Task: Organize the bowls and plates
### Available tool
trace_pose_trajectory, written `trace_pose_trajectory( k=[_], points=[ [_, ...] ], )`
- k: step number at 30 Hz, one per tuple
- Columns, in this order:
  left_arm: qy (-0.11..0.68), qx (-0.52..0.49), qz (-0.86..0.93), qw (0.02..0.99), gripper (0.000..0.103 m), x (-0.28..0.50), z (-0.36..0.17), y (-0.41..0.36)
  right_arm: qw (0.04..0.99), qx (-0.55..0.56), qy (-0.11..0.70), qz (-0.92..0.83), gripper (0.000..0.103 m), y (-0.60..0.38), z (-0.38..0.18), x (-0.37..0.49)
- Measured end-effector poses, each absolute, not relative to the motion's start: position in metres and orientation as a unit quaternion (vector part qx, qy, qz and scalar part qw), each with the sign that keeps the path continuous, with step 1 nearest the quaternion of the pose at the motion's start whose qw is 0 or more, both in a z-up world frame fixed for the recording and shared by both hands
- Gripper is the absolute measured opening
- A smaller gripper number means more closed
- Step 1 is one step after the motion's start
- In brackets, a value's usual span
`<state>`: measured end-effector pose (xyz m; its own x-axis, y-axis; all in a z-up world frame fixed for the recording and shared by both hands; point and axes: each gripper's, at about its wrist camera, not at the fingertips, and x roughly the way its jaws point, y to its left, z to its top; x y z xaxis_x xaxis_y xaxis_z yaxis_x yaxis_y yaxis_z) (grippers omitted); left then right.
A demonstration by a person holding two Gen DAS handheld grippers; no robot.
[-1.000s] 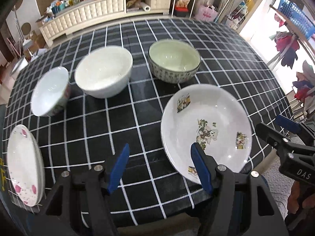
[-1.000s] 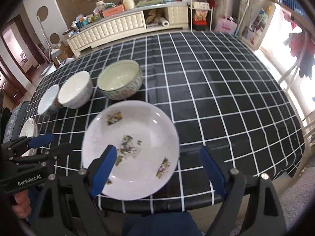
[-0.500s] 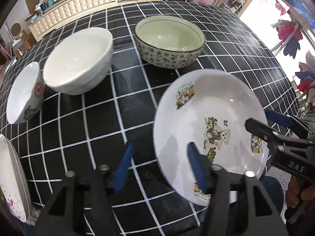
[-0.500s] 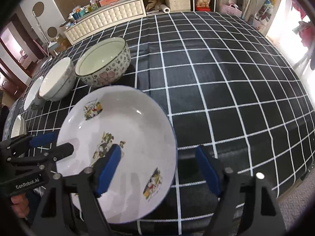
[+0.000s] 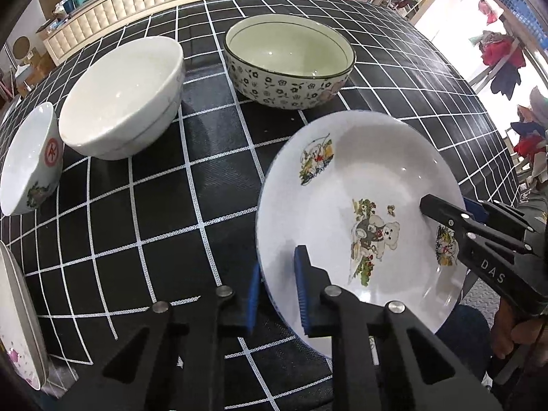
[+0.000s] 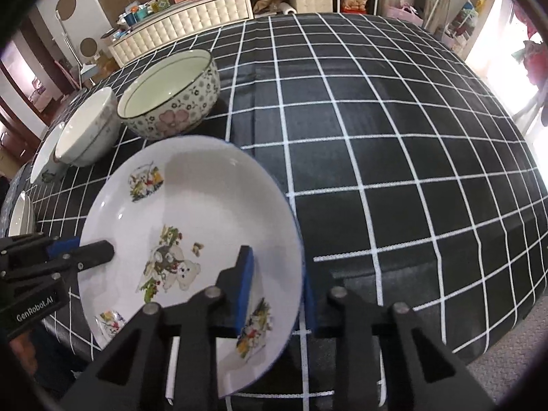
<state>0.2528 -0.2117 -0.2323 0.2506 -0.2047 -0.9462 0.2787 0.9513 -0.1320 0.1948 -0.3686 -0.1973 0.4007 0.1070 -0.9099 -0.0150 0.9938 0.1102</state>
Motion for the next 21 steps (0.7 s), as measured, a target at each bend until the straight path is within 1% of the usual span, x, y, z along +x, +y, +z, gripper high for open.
trace_pose_trajectory(
  k=[5,13,21],
  points=[
    [0.594,0.031,-0.15,0.79,0.017,0.249,-0.23,-0.21,0.838,0.042,0.544,0.028,0.024,-0.369,-0.186,0.19],
    [0.572,0.012,-0.149,0.807,0.017,0.234,-0.203,-0.181,0.851,0.031,0.523,0.036,0.024,-0.346,-0.153,0.177],
    [0.546,-0.006,-0.117,0.83,0.017,0.213,-0.163,-0.123,0.864,0.026,0.498,0.072,0.023,-0.288,-0.123,0.176]
  ],
)
